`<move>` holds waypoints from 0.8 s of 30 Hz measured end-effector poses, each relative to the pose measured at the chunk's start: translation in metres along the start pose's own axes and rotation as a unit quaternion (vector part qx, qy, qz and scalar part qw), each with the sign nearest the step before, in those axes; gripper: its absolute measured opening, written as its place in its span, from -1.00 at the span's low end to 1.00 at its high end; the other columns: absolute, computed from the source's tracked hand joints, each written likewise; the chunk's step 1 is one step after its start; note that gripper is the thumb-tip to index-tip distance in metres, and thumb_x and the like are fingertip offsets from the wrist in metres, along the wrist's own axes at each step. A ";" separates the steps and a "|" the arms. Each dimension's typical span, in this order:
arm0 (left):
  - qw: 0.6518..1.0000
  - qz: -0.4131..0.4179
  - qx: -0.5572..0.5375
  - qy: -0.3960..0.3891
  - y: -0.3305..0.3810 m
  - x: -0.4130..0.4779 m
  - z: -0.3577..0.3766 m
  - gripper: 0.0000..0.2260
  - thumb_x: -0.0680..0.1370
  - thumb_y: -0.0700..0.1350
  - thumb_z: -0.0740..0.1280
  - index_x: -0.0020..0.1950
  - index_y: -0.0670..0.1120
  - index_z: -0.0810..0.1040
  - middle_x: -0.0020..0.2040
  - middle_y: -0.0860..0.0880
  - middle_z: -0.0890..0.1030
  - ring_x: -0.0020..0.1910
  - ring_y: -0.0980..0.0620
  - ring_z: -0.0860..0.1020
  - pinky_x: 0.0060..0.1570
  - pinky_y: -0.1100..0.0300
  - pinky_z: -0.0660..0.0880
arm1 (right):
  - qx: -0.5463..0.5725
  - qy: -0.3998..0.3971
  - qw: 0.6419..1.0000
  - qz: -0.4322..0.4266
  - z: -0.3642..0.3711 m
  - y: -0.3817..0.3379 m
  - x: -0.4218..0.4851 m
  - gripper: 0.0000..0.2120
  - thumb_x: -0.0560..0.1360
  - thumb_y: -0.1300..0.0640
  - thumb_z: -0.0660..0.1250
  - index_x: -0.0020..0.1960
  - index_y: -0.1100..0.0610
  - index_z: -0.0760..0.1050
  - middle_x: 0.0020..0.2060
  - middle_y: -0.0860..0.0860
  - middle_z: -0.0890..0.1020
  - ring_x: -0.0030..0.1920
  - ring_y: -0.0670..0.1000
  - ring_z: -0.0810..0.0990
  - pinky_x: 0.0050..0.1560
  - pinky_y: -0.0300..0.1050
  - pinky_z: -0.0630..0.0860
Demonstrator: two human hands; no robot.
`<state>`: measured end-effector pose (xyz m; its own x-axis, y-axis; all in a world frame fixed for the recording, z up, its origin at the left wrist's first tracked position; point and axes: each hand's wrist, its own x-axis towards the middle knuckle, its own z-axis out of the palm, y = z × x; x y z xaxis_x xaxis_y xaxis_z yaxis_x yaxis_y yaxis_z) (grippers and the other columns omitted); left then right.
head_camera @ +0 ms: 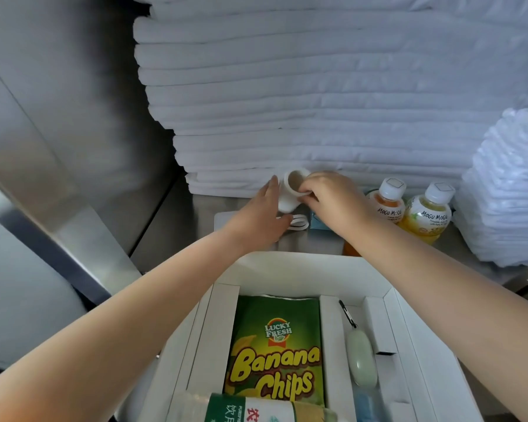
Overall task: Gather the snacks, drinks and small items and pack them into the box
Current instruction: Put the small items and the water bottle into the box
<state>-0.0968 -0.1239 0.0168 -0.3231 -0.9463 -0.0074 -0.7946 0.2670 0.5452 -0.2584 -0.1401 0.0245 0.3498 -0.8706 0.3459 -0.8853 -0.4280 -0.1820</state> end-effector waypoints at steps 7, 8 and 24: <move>0.995 0.091 -0.008 0.047 -0.004 -0.012 -0.001 -0.38 0.60 -0.12 0.22 0.54 -0.06 -0.06 0.55 -0.03 0.02 0.49 0.00 0.08 0.21 0.45 0.04 | 0.123 0.080 0.989 0.008 -0.004 0.001 -0.005 -0.89 0.48 0.21 0.37 -0.15 0.26 0.59 -0.20 0.06 0.61 -0.17 0.06 0.56 -0.10 -0.03 0.48; 0.994 0.099 0.003 0.054 -0.003 -0.015 -0.002 -0.39 0.60 -0.12 0.21 0.55 -0.04 -0.07 0.55 -0.02 0.01 0.50 -0.01 0.07 0.29 0.35 0.08 | 0.151 0.085 0.985 0.019 -0.005 0.000 -0.006 -0.90 0.48 0.19 0.37 -0.11 0.23 0.60 -0.17 0.03 0.63 -0.14 0.03 0.58 -0.06 -0.03 0.50; 0.923 0.309 0.171 0.157 0.027 -0.077 -0.027 -0.65 0.56 -0.16 0.25 0.35 -0.11 0.44 0.38 -0.15 0.35 0.32 -0.17 0.29 0.26 0.01 0.28 | 0.292 0.117 0.948 0.047 -0.068 -0.010 -0.062 -0.84 0.57 0.07 0.26 -0.14 0.09 0.54 -0.28 -0.14 0.57 -0.20 -0.20 0.53 -0.19 -0.43 0.38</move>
<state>-0.0796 -0.0490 0.0541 -0.6464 -0.5866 0.4880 -0.6417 0.7639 0.0683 -0.2922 -0.0649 0.0674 0.1391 -0.8633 0.4852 -0.5643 -0.4717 -0.6776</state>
